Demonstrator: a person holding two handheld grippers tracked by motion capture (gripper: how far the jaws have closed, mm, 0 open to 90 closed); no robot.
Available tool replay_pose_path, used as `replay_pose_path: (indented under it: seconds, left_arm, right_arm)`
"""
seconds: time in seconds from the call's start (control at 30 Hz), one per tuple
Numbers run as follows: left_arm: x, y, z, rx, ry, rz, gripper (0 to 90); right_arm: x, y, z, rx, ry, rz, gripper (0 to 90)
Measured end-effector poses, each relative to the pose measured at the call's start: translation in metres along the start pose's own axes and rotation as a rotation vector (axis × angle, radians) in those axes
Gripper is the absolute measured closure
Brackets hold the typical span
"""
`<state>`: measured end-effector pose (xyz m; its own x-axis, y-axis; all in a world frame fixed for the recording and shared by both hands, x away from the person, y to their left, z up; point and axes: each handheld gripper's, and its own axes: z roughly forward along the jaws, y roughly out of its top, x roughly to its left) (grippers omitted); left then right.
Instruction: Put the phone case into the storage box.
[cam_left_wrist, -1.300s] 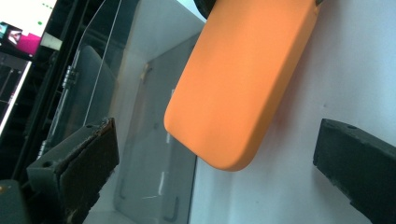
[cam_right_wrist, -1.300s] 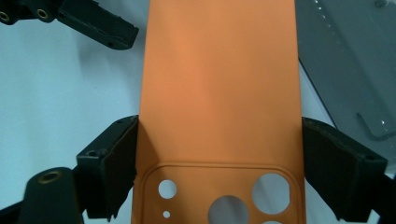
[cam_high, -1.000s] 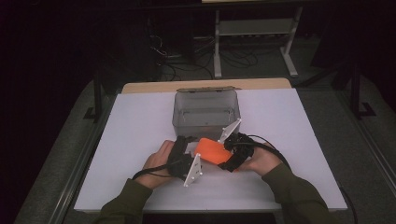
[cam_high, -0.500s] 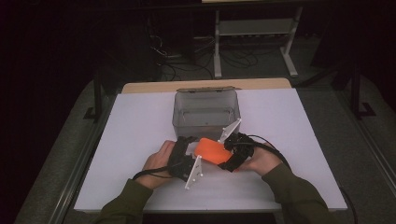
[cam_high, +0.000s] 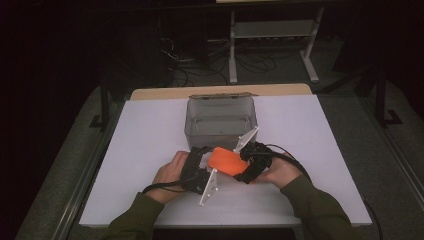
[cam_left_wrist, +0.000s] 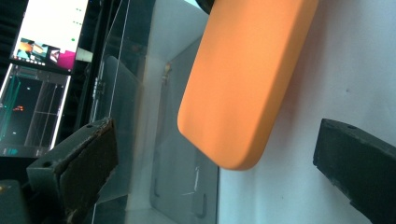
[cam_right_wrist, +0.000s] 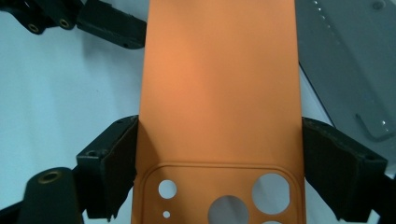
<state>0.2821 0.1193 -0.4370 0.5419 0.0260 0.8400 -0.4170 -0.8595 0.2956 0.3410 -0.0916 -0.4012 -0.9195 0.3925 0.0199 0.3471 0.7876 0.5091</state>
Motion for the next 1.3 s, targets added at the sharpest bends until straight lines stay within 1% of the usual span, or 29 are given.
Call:
replay_pose_path:
  seconds: [0.17, 0.2, 0.3, 0.4, 0.53, 0.6, 0.73, 0.83, 1.0, 1.13, 1.27, 1.3]
  left_arm:
    - [-0.003, 0.003, -0.001, 0.008, 0.01, 0.024, 0.0]
    - [-0.004, 0.003, -0.001, 0.002, 0.011, 0.02, 0.0]
    - [-0.005, 0.003, -0.001, 0.003, 0.013, 0.028, 0.0]
    - [-0.004, 0.003, -0.001, 0.008, 0.017, 0.027, 0.0]
    - [-0.005, 0.003, -0.001, -0.001, 0.025, 0.02, 0.0]
    - [-0.004, 0.003, -0.002, 0.009, 0.027, 0.038, 0.0]
    - [-0.004, 0.003, -0.003, 0.019, 0.032, 0.045, 0.0]
    - [-0.006, 0.002, -0.002, 0.017, 0.037, 0.039, 0.0]
    - [-0.007, 0.003, -0.001, 0.029, 0.042, 0.047, 0.2]
    - [-0.008, 0.004, -0.001, 0.028, 0.052, 0.059, 5.4]
    - [-0.01, 0.005, -0.001, 0.029, 0.068, 0.073, 7.0]
    - [-0.01, 0.005, -0.001, 0.029, 0.074, 0.079, 9.6]
  right_arm:
    - [0.003, 0.004, 0.0, -0.002, 0.003, -0.003, 15.5]
    - [0.004, 0.004, 0.0, -0.002, 0.005, -0.003, 15.5]
    - [0.007, 0.008, 0.0, -0.005, 0.007, -0.005, 15.5]
    - [0.008, 0.012, -0.001, -0.012, 0.01, -0.012, 15.5]
    - [0.009, 0.019, -0.001, -0.019, 0.016, -0.011, 15.5]
    - [0.01, 0.024, 0.0, -0.019, 0.019, -0.022, 15.4]
    - [0.014, 0.033, 0.002, -0.025, 0.026, -0.035, 15.5]
    - [0.015, 0.032, 0.005, -0.015, 0.026, -0.041, 15.4]
    - [0.012, 0.029, 0.009, -0.002, 0.029, -0.038, 15.4]
    - [0.012, 0.029, 0.01, -0.006, 0.03, -0.039, 15.4]
    - [0.012, 0.029, 0.009, -0.007, 0.029, -0.032, 15.4]
    - [0.012, 0.029, 0.009, -0.007, 0.028, -0.032, 15.4]
